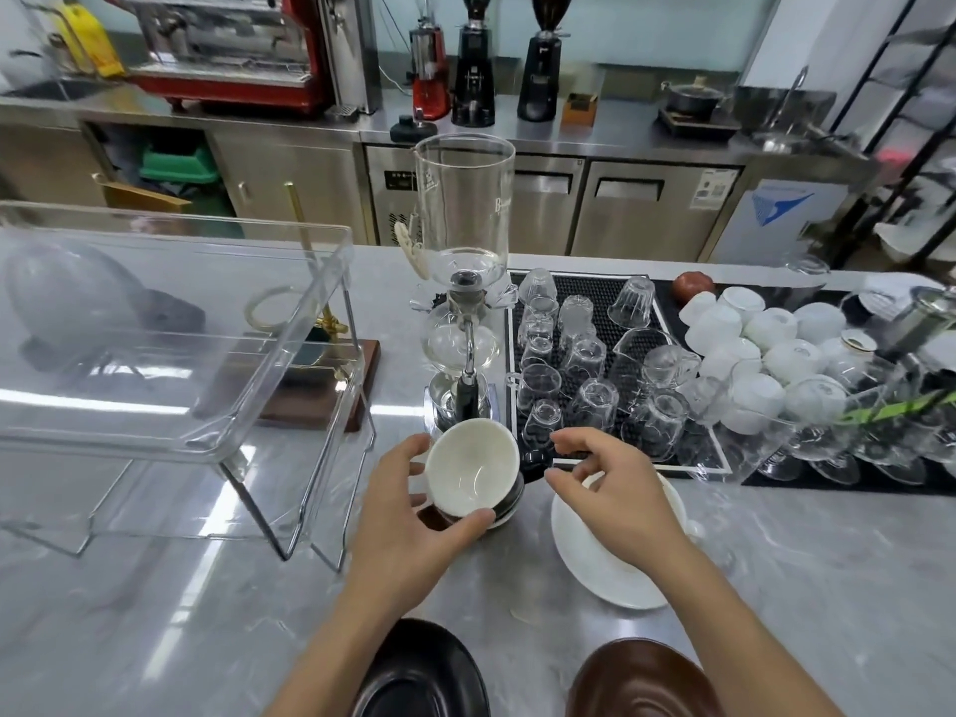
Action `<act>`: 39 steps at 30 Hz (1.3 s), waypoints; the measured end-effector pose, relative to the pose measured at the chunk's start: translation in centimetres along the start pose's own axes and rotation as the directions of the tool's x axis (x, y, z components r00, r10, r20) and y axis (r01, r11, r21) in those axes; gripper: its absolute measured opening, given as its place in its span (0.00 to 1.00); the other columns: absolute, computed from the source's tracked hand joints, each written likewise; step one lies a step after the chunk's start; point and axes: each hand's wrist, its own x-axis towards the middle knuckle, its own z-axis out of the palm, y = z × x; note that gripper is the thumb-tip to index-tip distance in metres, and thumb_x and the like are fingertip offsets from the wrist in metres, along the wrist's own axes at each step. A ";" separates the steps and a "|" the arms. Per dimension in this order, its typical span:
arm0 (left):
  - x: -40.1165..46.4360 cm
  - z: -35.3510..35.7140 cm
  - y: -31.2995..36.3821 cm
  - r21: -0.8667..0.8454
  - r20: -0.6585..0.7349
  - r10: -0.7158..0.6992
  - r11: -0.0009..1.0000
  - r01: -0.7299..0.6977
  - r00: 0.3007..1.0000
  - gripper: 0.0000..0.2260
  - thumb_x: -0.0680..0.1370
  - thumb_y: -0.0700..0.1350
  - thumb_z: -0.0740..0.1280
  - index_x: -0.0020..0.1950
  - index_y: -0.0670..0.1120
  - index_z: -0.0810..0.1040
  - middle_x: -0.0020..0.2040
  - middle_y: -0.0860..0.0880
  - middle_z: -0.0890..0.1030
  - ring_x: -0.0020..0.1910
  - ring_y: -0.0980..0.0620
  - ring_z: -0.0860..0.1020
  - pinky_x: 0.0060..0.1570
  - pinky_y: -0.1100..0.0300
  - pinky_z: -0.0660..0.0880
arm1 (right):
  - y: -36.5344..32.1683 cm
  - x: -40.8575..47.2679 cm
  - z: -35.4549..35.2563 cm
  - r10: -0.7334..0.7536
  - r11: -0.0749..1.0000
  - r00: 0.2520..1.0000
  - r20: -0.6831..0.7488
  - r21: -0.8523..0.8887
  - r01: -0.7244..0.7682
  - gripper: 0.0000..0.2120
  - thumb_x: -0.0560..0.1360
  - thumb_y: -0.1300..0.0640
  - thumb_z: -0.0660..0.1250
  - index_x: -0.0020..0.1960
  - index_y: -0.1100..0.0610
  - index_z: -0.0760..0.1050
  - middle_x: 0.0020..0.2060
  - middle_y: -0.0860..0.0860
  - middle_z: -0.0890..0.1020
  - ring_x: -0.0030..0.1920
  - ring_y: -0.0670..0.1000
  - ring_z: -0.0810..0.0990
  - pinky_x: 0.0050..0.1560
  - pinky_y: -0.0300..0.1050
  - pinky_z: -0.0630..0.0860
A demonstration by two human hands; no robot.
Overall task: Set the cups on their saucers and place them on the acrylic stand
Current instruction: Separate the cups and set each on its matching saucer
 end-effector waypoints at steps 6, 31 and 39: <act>0.9 0.7 -0.8 -0.008 0.052 -0.009 1.000 0.009 0.999 0.47 0.56 0.62 0.80 0.72 0.55 0.67 0.64 0.57 0.72 0.62 0.66 0.72 0.54 0.61 0.78 | 0.2 0.7 0.8 0.028 0.999 0.999 0.045 0.020 -0.029 0.15 0.73 0.55 0.74 0.59 0.46 0.80 0.51 0.36 0.82 0.41 0.37 0.81 0.43 0.29 0.71; 1.0 0.1 0.5 -0.047 0.063 0.010 0.999 -0.007 0.998 0.40 0.53 0.61 0.81 0.61 0.73 0.67 0.58 0.71 0.74 0.56 0.69 0.75 0.49 0.66 0.74 | -0.6 0.9 1.6 0.002 0.974 0.997 0.079 0.225 -0.020 0.14 0.75 0.64 0.72 0.42 0.43 0.78 0.35 0.47 0.85 0.33 0.45 0.81 0.36 0.37 0.79; -0.8 -1.7 1.3 -0.047 0.013 0.065 0.997 -0.064 0.998 0.40 0.54 0.54 0.84 0.62 0.66 0.72 0.59 0.65 0.78 0.59 0.62 0.77 0.54 0.63 0.75 | -2.2 -0.9 1.3 -0.046 0.969 0.996 0.073 0.246 0.027 0.14 0.75 0.63 0.72 0.41 0.43 0.79 0.33 0.44 0.84 0.30 0.44 0.79 0.34 0.32 0.76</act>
